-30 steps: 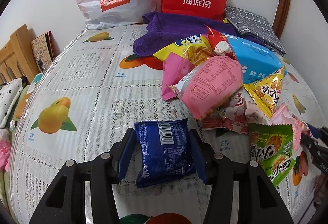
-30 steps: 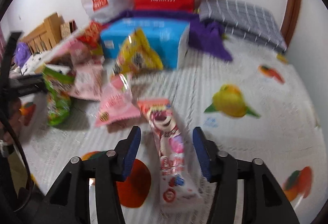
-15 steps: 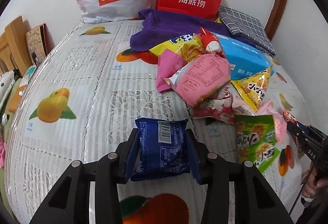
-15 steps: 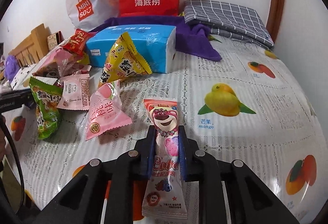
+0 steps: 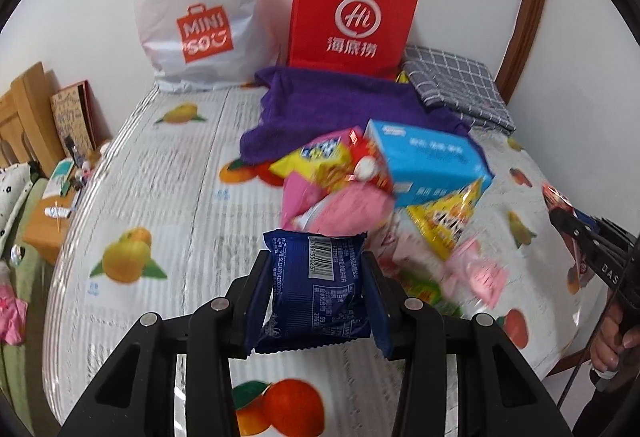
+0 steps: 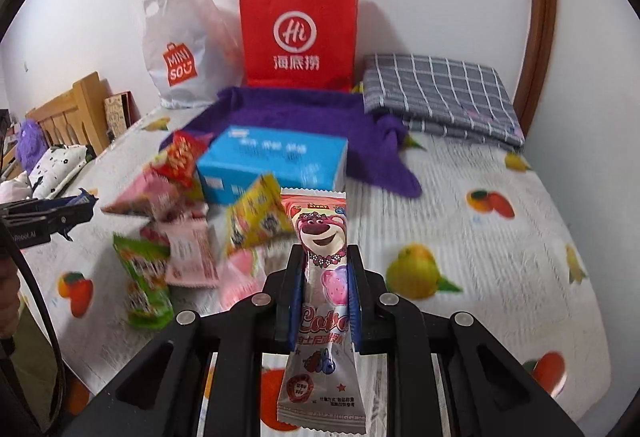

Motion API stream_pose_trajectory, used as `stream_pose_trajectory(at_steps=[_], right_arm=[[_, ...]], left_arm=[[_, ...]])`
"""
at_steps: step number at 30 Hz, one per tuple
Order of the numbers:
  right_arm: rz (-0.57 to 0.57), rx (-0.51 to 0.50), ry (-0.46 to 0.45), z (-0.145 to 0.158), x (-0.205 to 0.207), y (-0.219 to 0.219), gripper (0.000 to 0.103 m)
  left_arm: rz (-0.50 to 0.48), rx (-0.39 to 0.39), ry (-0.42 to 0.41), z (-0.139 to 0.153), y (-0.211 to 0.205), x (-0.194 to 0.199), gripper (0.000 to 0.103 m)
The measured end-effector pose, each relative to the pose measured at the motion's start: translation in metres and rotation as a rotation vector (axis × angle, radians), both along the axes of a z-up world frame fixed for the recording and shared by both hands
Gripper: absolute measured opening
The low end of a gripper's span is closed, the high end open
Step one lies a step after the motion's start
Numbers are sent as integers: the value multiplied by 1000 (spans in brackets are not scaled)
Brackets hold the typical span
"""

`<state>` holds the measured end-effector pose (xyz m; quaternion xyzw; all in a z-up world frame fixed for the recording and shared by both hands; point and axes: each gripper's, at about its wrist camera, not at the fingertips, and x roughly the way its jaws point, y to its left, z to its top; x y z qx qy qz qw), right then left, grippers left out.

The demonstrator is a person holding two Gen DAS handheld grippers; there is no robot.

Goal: Organize snacks
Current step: 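Carry the blue packet in the left gripper over the purple towel while the right carries the candy bar there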

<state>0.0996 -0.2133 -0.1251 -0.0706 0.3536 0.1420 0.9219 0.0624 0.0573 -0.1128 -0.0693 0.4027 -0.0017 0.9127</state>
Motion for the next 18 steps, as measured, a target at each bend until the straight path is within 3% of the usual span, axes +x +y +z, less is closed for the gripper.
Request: stream_pose_trajectory(at_steps=[9,18], right_arm=[[12,14,-32,43,48,21,19],[45,33,-100,82,100,39,19]], left_arm=[[-47,-6,-36,42,-18,42,41],[-77,56,-93,84,-31,102,41]])
